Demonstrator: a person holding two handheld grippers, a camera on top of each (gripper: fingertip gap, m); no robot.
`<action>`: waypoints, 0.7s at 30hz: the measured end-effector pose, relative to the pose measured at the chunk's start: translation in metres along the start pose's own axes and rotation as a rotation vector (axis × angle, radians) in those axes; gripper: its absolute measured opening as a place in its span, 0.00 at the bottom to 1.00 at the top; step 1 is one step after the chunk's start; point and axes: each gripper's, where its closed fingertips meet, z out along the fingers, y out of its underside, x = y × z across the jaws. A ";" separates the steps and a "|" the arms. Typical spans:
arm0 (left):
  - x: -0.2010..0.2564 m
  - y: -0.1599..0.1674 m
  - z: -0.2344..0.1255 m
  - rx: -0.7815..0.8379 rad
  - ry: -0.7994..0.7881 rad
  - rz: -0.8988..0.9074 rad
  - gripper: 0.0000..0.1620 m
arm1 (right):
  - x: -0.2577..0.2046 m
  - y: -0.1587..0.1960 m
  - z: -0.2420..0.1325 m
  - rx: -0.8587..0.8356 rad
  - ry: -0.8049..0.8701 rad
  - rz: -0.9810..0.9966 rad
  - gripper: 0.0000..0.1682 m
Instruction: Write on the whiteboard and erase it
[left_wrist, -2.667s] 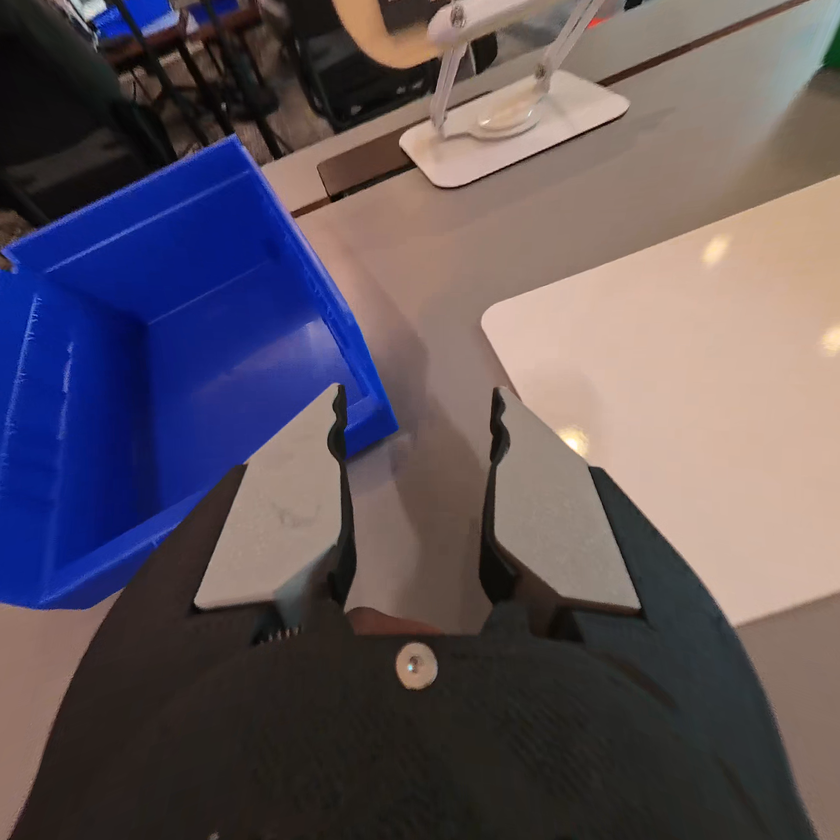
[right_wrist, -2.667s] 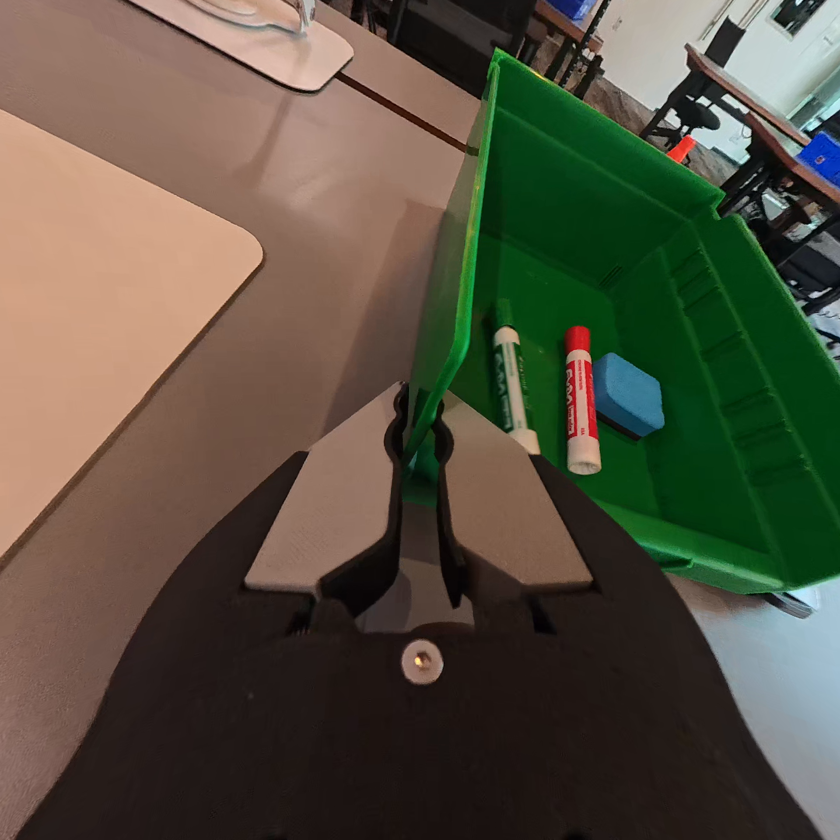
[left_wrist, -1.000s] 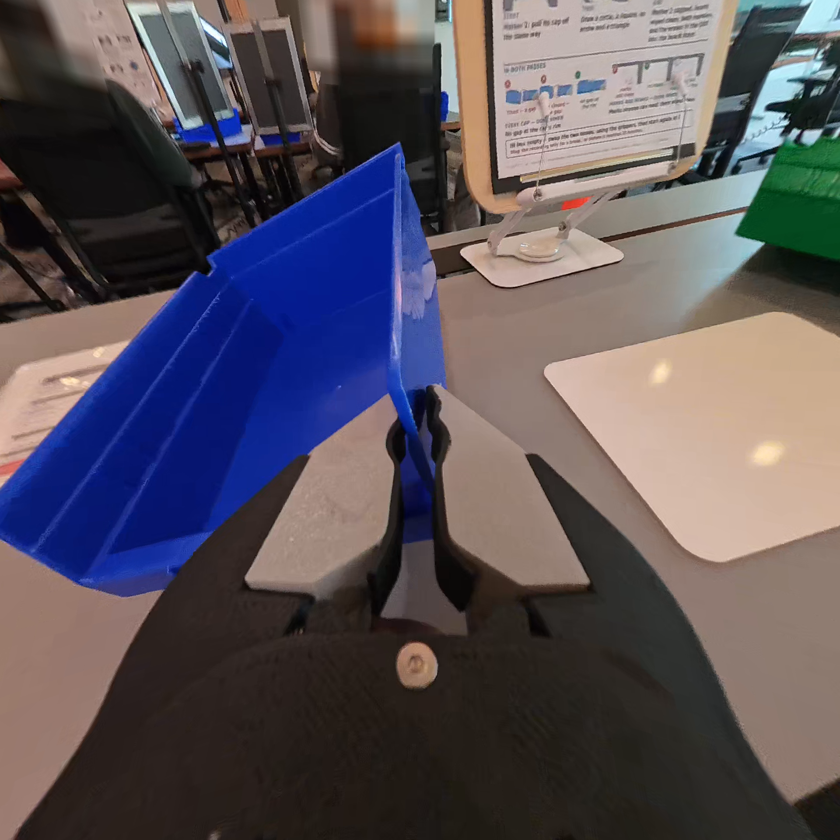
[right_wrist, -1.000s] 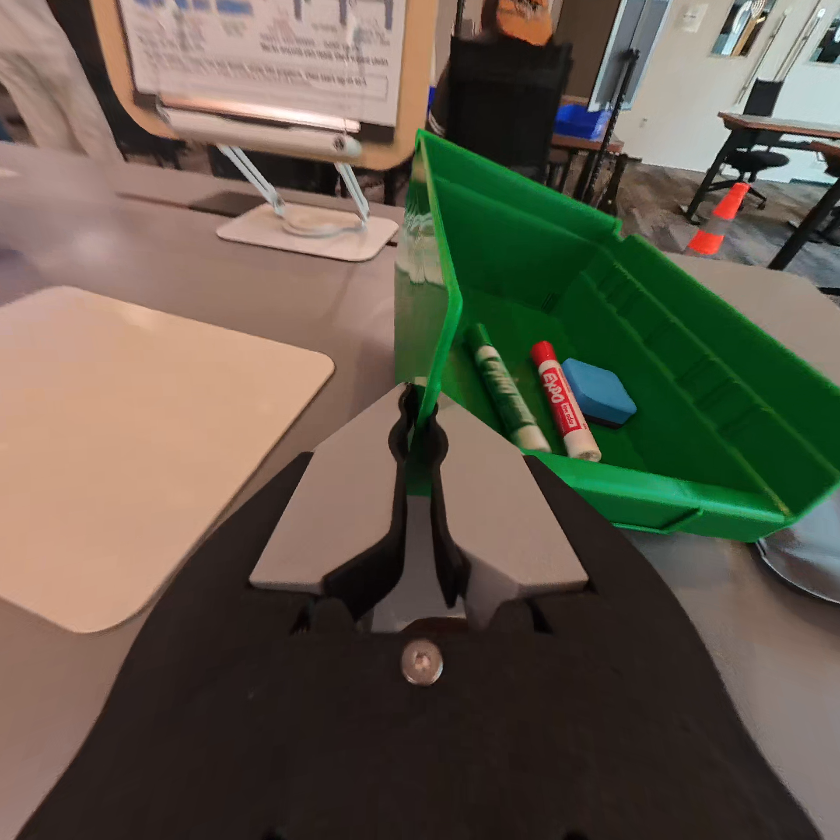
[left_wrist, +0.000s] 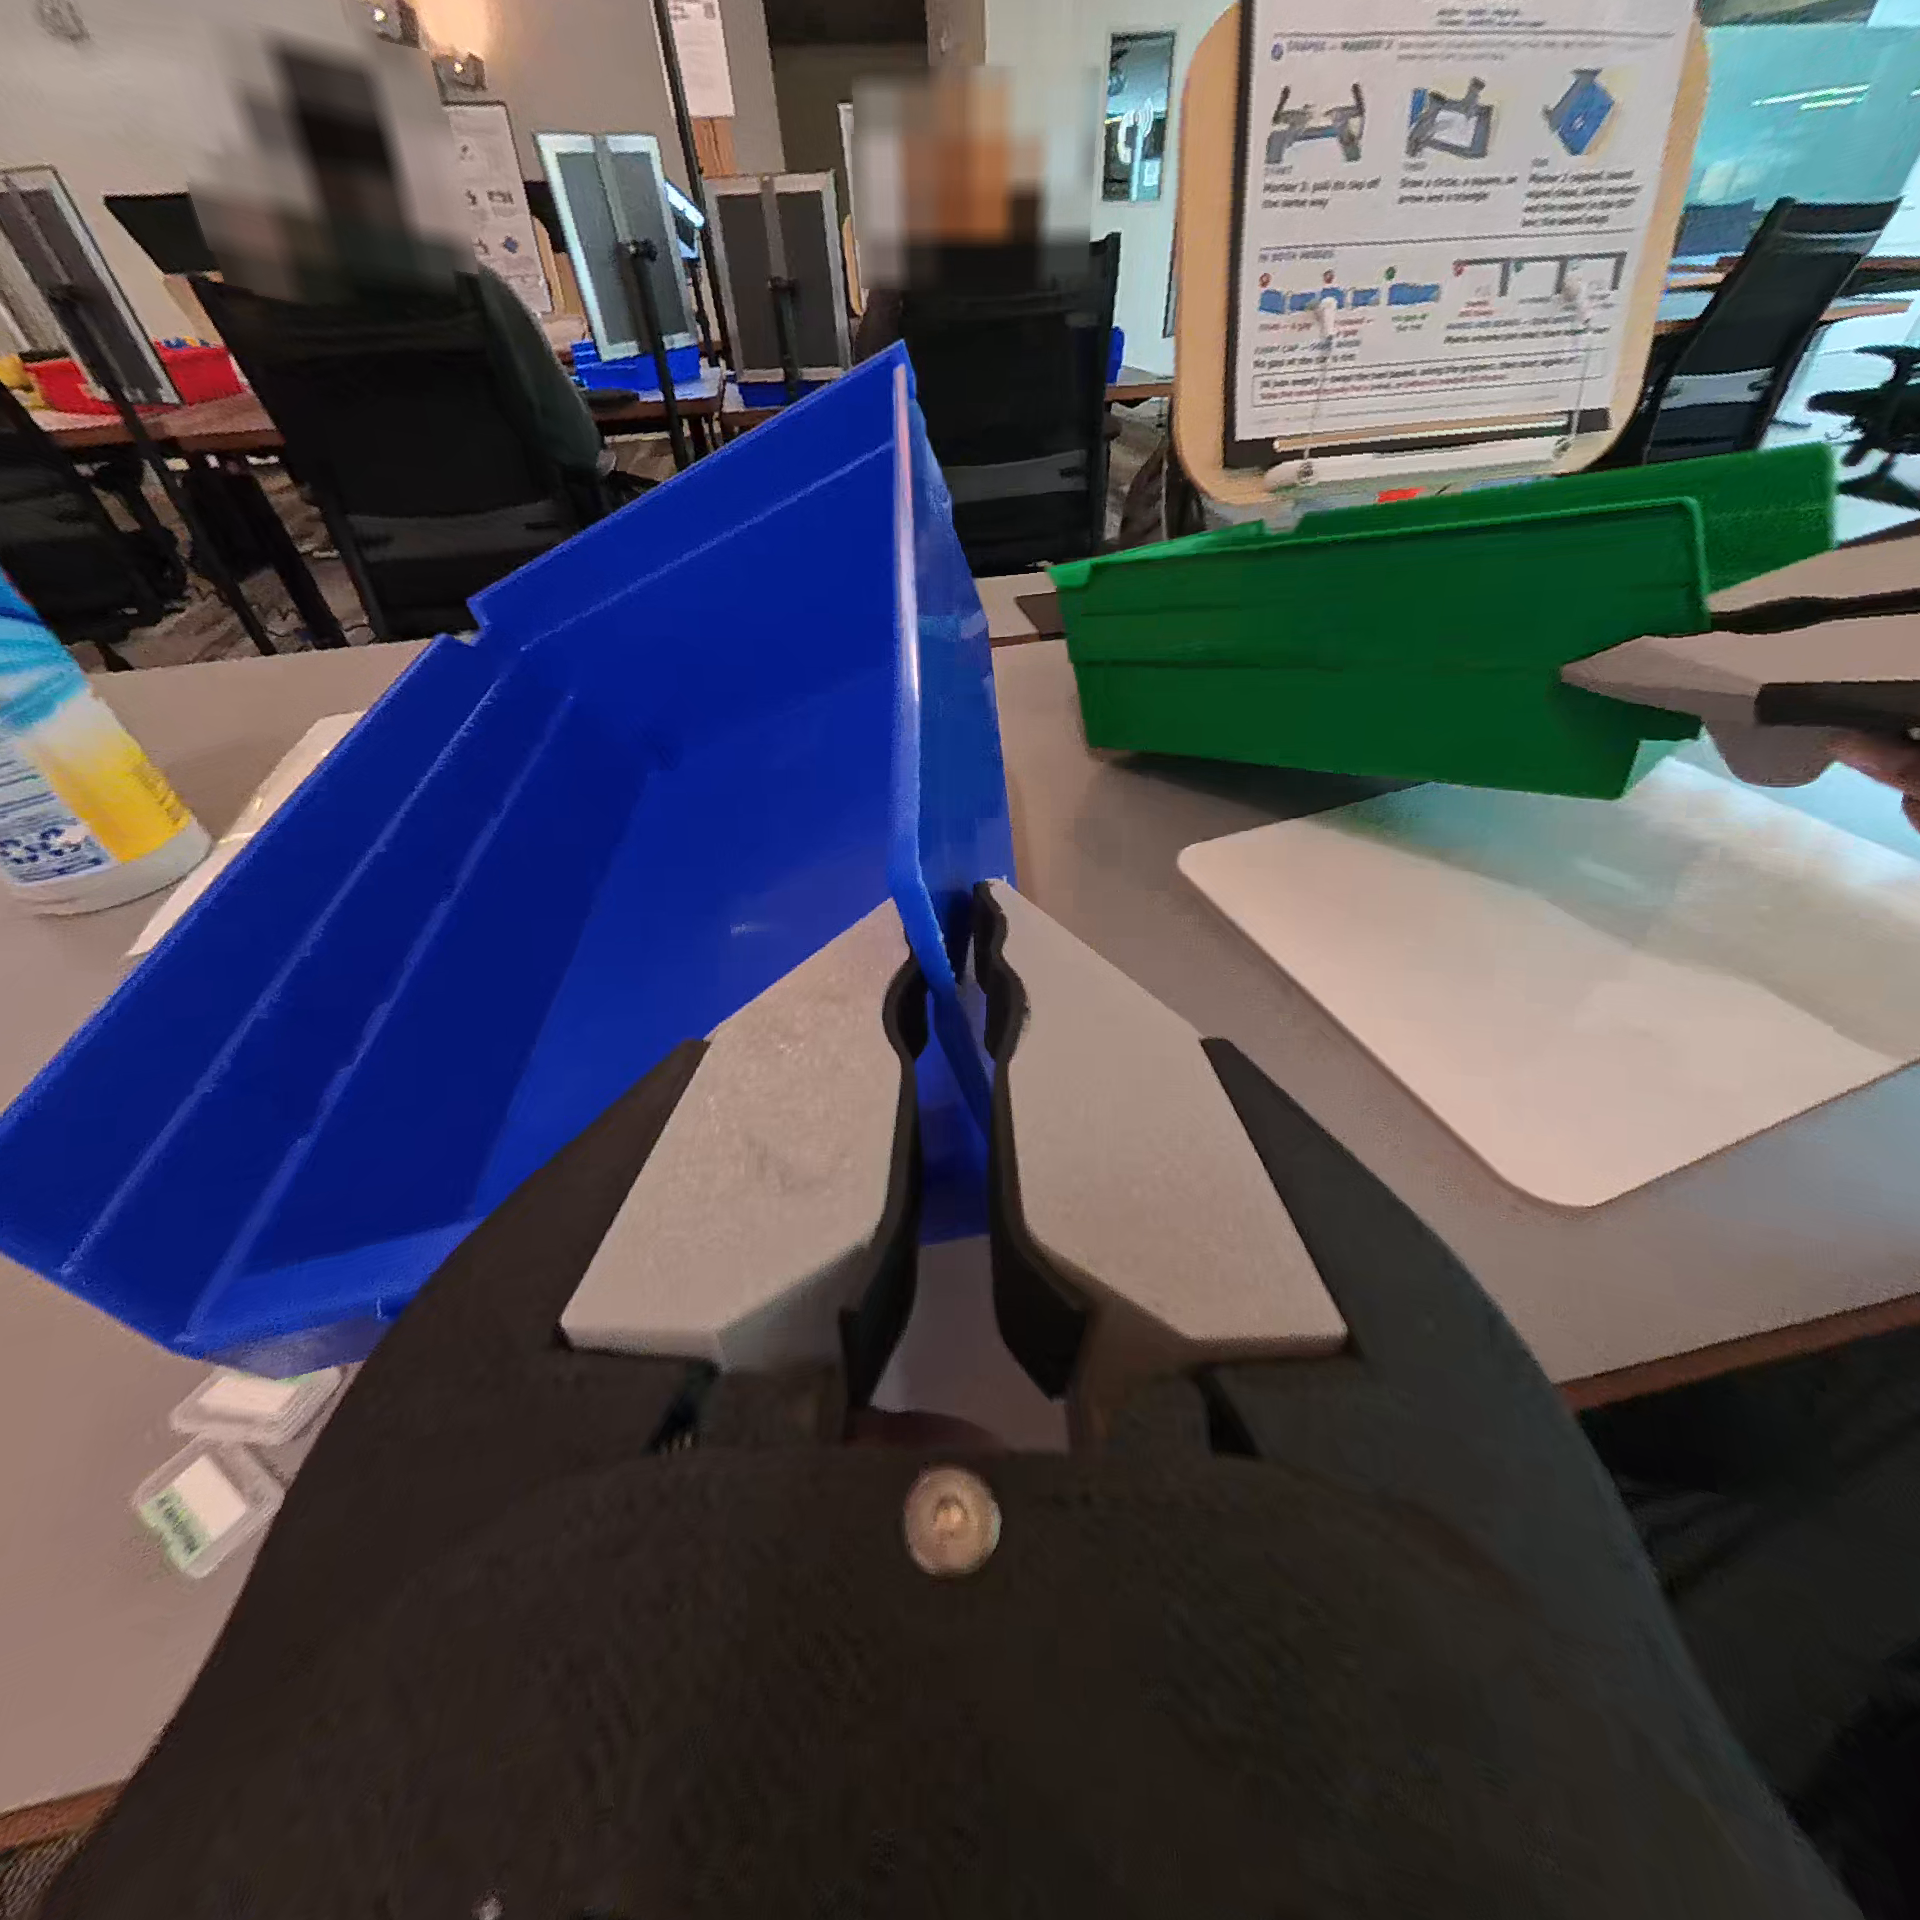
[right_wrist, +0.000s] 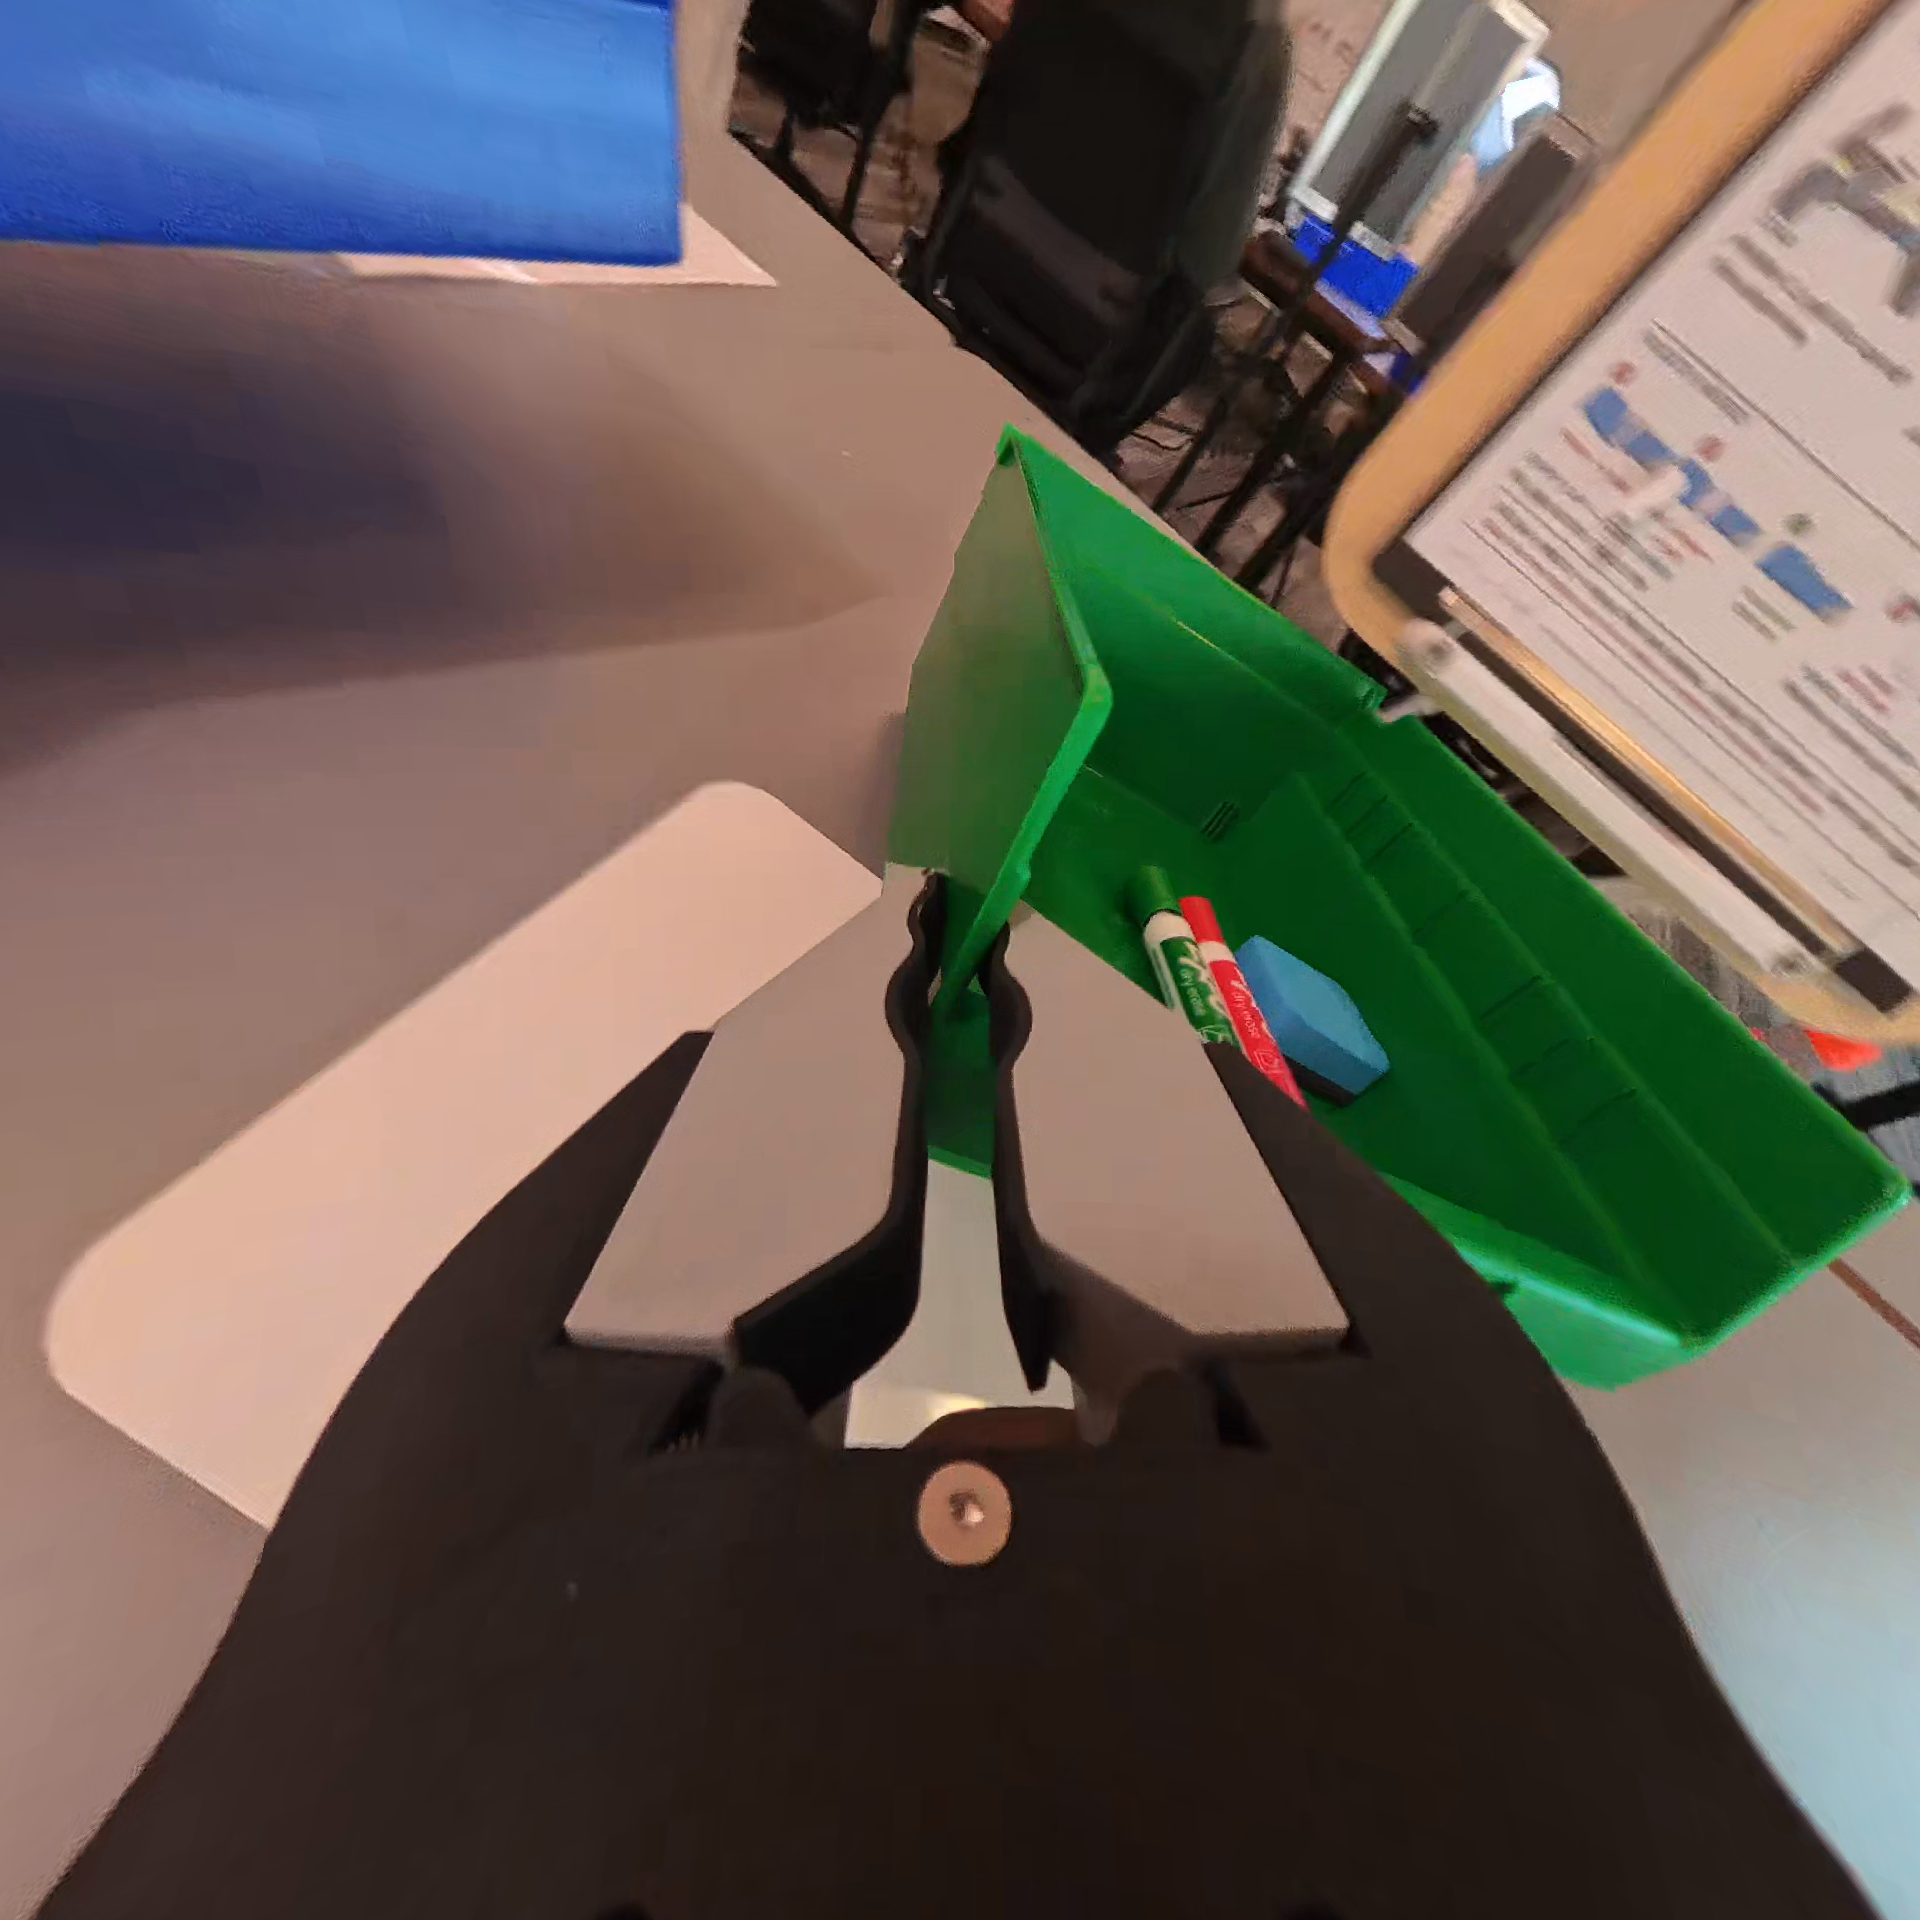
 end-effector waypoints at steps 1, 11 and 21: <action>-0.004 0.002 -0.001 0.001 -0.010 -0.004 0.02 | -0.013 -0.006 0.006 -0.003 -0.025 -0.011 0.01; -0.024 0.006 -0.012 0.036 -0.068 -0.026 0.02 | -0.162 -0.037 0.064 -0.151 -0.362 0.002 0.06; -0.049 0.016 -0.036 0.043 -0.145 -0.030 0.02 | -0.181 -0.120 0.009 0.152 -0.671 0.055 0.16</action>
